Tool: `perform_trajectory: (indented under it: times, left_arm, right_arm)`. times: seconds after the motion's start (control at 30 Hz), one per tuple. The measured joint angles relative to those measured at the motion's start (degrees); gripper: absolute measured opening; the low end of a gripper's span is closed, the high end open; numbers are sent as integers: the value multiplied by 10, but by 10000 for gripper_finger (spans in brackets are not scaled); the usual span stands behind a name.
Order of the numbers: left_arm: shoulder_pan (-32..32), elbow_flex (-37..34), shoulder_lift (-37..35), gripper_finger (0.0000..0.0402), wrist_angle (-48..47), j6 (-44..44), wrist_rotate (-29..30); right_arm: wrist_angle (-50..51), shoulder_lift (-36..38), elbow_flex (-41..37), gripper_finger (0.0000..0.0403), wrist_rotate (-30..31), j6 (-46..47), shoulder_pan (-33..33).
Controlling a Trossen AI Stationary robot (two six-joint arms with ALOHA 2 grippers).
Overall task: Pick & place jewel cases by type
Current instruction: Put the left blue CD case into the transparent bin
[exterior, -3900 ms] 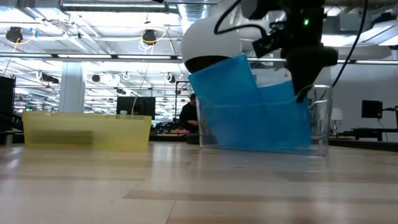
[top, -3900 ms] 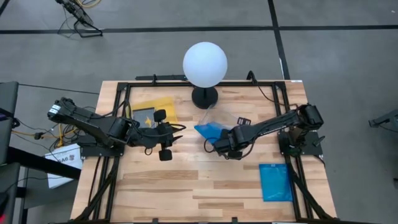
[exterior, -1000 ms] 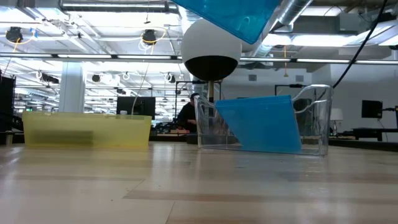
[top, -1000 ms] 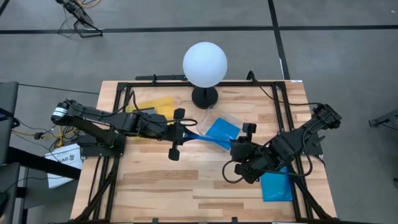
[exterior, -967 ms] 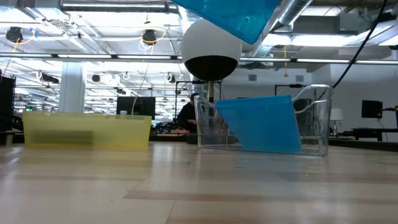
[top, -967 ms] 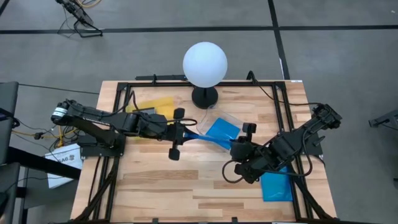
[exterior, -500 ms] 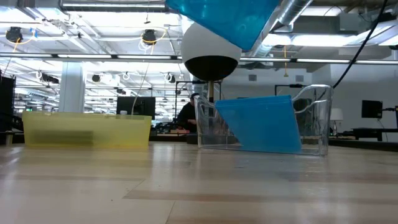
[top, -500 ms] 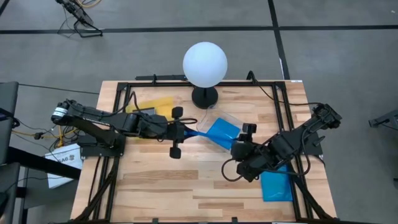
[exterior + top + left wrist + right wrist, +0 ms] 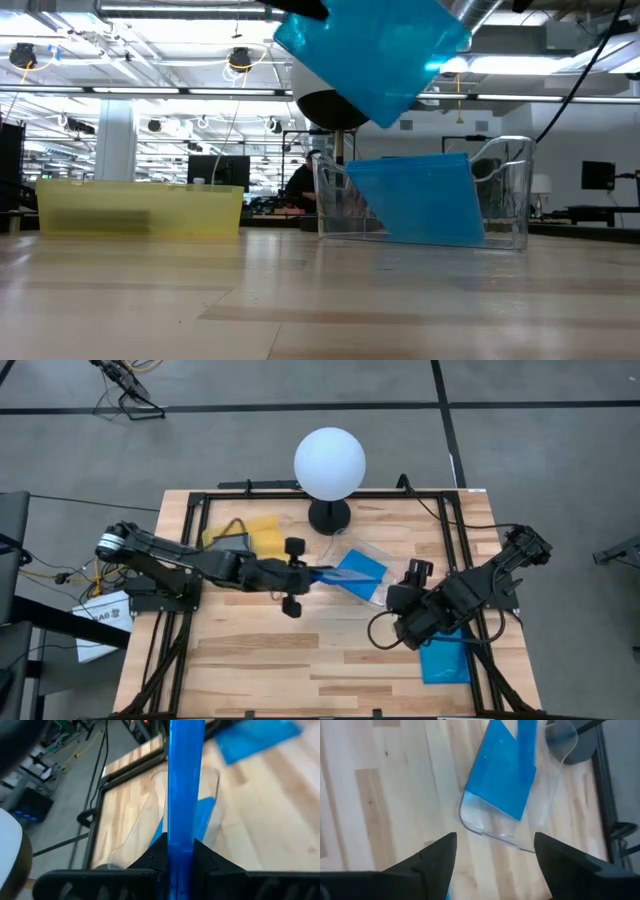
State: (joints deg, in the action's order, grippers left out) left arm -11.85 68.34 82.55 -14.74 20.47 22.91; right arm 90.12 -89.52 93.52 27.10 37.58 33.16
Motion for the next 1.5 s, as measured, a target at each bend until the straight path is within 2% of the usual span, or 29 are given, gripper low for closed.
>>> perform_trajectory:
  times: [0.33, 0.63, 0.87, 1.07, 1.3, 1.5]
  left_arm:
    - [-17, 137, 131, 19, -113, 84, 106]
    - [-18, 245, 233, 19, -238, 105, 127]
    - [-18, 279, 296, 27, -246, 102, 177]
    - [-18, 286, 310, 24, -253, 74, 175]
    - [-14, 286, 310, 56, -254, 40, 150]
    - [-5, 286, 310, 67, -254, 12, 132]
  right_arm:
    - [-1, 4, 0, 245, -4, 46, 28]
    - [-1, 4, 0, 235, -5, 61, 36]
    - [-1, 4, 0, 228, -3, 61, 35]
    - [-1, 4, 0, 225, -2, 60, 35]
    - [-1, 3, 0, 225, -2, 55, 35]
    - [-1, 3, 0, 225, -2, 55, 35]
